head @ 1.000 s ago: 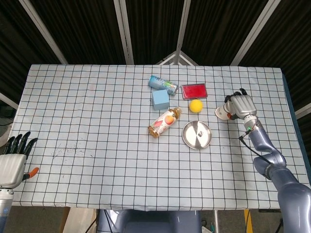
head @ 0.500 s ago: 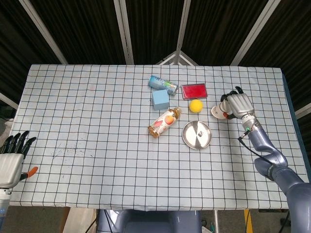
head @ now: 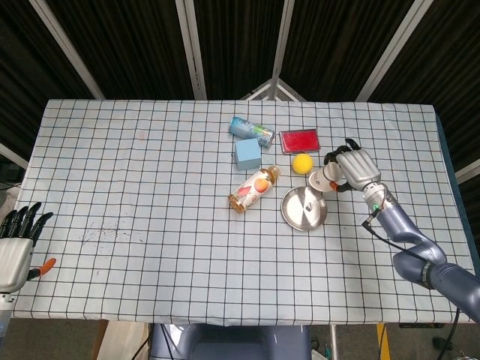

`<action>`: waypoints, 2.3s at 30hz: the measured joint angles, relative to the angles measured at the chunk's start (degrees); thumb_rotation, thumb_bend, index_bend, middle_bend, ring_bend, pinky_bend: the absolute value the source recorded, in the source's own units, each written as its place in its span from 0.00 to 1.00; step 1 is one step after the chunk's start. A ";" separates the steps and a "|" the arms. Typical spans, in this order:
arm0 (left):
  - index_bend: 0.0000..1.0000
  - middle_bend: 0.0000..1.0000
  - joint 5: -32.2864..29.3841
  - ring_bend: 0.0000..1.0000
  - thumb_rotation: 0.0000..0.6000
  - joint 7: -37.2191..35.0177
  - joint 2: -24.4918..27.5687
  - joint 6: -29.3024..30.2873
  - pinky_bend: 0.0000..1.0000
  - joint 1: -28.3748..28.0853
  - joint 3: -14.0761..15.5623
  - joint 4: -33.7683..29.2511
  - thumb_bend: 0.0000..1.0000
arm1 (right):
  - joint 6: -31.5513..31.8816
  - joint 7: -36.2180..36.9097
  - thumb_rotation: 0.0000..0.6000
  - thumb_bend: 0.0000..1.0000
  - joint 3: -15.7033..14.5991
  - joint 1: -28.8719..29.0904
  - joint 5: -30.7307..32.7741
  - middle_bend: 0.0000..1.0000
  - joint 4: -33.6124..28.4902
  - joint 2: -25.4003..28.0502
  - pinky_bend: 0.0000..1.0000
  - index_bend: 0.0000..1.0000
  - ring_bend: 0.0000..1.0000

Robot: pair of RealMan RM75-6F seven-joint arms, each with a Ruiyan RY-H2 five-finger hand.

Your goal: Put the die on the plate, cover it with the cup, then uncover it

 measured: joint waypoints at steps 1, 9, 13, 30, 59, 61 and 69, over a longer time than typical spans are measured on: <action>0.14 0.00 0.05 0.00 1.00 -0.20 0.08 0.10 0.02 0.04 0.00 0.02 0.26 | 0.19 -0.79 1.00 0.32 0.16 -0.06 0.23 0.41 -1.34 0.63 0.06 0.49 0.22; 0.14 0.00 0.23 0.00 1.00 -1.51 0.63 0.09 0.02 0.03 -0.03 0.25 0.26 | 3.02 -7.98 1.00 0.32 0.79 -1.20 1.81 0.41 -12.50 5.00 0.04 0.49 0.22; 0.14 0.00 0.53 0.00 1.00 -1.85 0.81 0.18 0.02 0.09 0.12 0.23 0.26 | 4.34 -11.92 1.00 0.32 0.81 -1.64 2.34 0.41 -16.88 6.41 0.04 0.49 0.22; 0.14 0.00 0.31 0.00 1.00 -1.53 0.66 0.04 0.02 0.03 0.05 0.37 0.26 | 7.19 -18.11 1.00 0.32 -0.71 -3.23 3.98 0.41 -19.38 4.90 0.04 0.49 0.22; 0.15 0.00 -0.11 0.00 1.00 -0.11 0.13 -0.40 0.02 -0.23 0.02 0.34 0.26 | 7.05 -12.99 1.00 0.32 -3.82 -3.94 -0.69 0.41 -10.62 -3.12 0.04 0.49 0.22; 0.15 0.00 -0.06 0.00 1.00 -0.09 0.12 -0.40 0.02 -0.23 0.06 0.34 0.26 | 6.73 -12.70 1.00 0.32 -3.88 -3.88 -0.63 0.41 -10.02 -3.58 0.04 0.49 0.22; 0.15 0.00 -0.16 0.00 1.00 0.18 -0.05 -0.41 0.02 -0.26 0.00 0.36 0.26 | 6.63 -10.78 1.00 0.32 -3.73 -3.23 -1.62 0.41 -7.37 -5.81 0.04 0.49 0.22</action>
